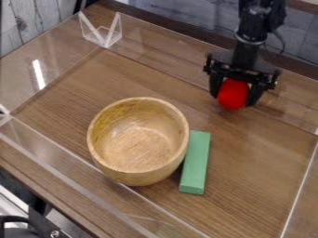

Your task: Move the red fruit to the right

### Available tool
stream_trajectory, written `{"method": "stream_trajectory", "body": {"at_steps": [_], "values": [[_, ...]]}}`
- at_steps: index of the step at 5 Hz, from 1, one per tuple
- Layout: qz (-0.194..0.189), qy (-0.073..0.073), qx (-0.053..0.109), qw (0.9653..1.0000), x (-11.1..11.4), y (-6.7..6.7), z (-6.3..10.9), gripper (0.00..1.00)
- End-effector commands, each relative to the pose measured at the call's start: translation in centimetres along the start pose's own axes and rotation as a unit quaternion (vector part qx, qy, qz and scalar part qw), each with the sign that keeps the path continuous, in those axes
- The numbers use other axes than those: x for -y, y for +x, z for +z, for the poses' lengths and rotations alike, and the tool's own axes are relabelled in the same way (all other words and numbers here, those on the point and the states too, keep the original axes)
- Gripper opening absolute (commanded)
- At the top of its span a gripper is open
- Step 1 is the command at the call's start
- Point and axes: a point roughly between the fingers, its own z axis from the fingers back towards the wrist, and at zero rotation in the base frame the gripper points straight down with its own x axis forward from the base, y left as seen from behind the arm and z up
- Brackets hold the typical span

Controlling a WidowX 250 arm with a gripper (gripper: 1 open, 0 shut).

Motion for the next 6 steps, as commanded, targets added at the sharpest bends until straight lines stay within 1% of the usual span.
{"method": "stream_trajectory", "body": {"at_steps": [1, 2, 3, 4, 5, 6], "values": [[0.027, -0.006, 0.025, 0.9993, 0.0, 0.8, 0.2, 1.00], [0.057, -0.007, 0.025, 0.9980, 0.0, 0.8, 1.0, 1.00], [0.087, -0.008, 0.023, 0.9959, 0.0, 0.9, 2.0, 1.00], [0.109, -0.011, 0.022, 0.9938, -0.6, 1.7, 2.0, 1.00], [0.095, -0.018, 0.022, 0.9950, -1.0, 0.9, 2.6, 0.00], [0.076, -0.026, 0.022, 0.9965, -1.3, 0.8, 3.6, 0.00]]}}
